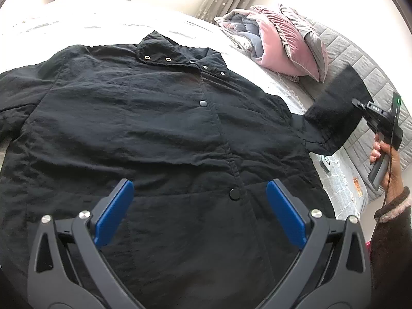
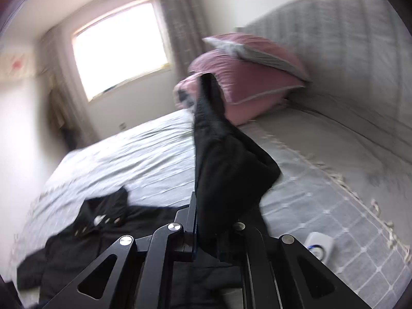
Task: Fold large clothes
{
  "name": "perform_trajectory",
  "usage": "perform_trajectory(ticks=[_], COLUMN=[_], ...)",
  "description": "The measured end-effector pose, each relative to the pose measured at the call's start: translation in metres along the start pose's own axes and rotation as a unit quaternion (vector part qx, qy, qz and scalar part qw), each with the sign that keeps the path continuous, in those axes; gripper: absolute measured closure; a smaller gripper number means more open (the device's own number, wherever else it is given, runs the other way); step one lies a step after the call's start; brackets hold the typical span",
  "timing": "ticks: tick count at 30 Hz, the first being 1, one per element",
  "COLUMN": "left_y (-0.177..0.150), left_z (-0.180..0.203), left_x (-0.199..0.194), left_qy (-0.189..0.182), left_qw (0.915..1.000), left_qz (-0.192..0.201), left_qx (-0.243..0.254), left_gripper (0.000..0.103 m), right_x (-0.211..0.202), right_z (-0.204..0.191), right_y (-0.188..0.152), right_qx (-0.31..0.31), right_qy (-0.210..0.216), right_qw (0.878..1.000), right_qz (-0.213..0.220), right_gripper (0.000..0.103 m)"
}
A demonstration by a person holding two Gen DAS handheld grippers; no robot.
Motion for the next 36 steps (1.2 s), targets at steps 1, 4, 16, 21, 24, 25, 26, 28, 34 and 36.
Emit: perform_trajectory(ticks=[1,4,16,21,24,25,26,28,34,36], left_y=[0.000,0.000,-0.005,-0.006,-0.006,-0.005,-0.004,-0.001,0.022,0.030], left_z=[-0.001,-0.002,-0.011,-0.006,-0.002,-0.002,-0.001,0.002,0.021,0.029], left_x=[-0.001,-0.004,-0.001,0.005,0.010,0.012,0.015,0.020,0.046,0.063], left_qy=[-0.002,-0.001,0.004,-0.002,-0.008,-0.010,-0.011,-0.013,-0.025,-0.033], left_qw=[1.0000,1.0000,1.0000,0.9999,0.9997,0.9997,0.9995,0.9992,0.9984,0.9979], left_qz=[0.000,0.002,-0.007,-0.016,-0.022,-0.024,-0.028,-0.036,-0.050,-0.055], left_qx=[-0.001,0.000,-0.005,-0.004,-0.004,-0.005,-0.008,-0.009,-0.002,0.001], left_gripper=[0.001,0.001,0.001,0.001,0.001,0.001,0.001,0.001,0.001,0.001], right_x=[0.000,0.002,0.045,0.061,0.051,0.048,0.044,0.037,0.031,0.034], right_z=[-0.018,-0.059,-0.142,-0.142,-0.135,-0.128,-0.119,-0.101,-0.039,-0.017], right_y=[-0.004,-0.019,-0.117,-0.158,-0.164,-0.164,-0.163,-0.161,-0.155,-0.154], right_qx=[-0.015,-0.040,-0.051,-0.009,0.020,0.033,0.047,0.060,0.097,0.117], right_qy=[0.008,0.037,0.094,0.157,0.192,0.197,0.198,0.187,0.143,0.122], right_qw=[1.000,0.998,0.986,0.965,0.958,0.956,0.955,0.958,0.969,0.970], right_qz=[-0.003,-0.016,-0.129,-0.211,-0.211,-0.214,-0.214,-0.212,-0.178,-0.174], right_gripper=[0.094,0.094,0.088,0.026,0.022,0.022,0.022,0.022,0.022,0.022])
Point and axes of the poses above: each gripper's, at about its wrist camera, not at the fingertips, and x roughly the way its jaws point, z to its right, y to its top, the point moved 5 cm from there along x, roughly the way its jaws point, and after that the axes turned 6 degrees about -y, right-handed, at the moved point
